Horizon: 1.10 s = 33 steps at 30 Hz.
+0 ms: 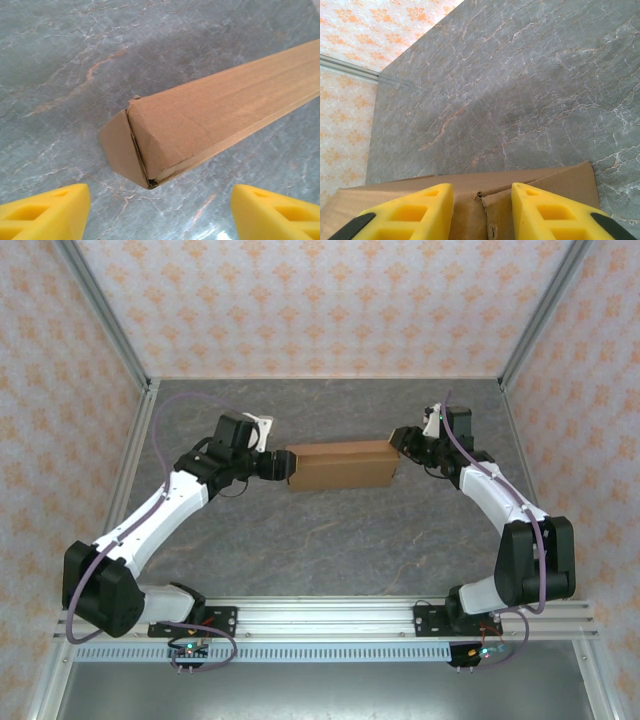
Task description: Fold the paper box
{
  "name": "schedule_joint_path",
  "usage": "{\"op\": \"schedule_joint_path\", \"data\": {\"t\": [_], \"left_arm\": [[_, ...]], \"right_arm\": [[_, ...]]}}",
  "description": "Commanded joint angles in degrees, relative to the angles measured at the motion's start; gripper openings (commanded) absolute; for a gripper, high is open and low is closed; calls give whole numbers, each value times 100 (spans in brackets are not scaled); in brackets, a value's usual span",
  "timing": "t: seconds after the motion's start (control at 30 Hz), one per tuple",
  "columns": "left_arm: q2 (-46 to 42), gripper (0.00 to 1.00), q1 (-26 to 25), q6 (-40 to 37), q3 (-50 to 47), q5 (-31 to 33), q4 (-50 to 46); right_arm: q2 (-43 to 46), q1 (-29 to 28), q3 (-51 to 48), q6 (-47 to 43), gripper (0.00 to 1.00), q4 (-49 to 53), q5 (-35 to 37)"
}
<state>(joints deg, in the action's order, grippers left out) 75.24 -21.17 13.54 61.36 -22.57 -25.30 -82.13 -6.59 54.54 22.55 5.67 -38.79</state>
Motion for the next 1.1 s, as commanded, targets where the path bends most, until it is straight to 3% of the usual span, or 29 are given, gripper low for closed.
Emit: {"op": "schedule_joint_path", "data": {"t": [0.0,0.2,0.37,1.07], "left_arm": [[-54,75,180,598,-61,-451,609],[495,73,363,1235,60,-360,940],[893,65,422,1504,27,-484,1219],[835,43,517,2187,-1285,-767,2282]], "right_arm": [[-61,25,-122,-44,34,122,222],[-47,26,-137,-68,34,119,223],[-26,23,-163,-83,34,117,235],[-3,26,-519,-276,32,-100,373]]}}
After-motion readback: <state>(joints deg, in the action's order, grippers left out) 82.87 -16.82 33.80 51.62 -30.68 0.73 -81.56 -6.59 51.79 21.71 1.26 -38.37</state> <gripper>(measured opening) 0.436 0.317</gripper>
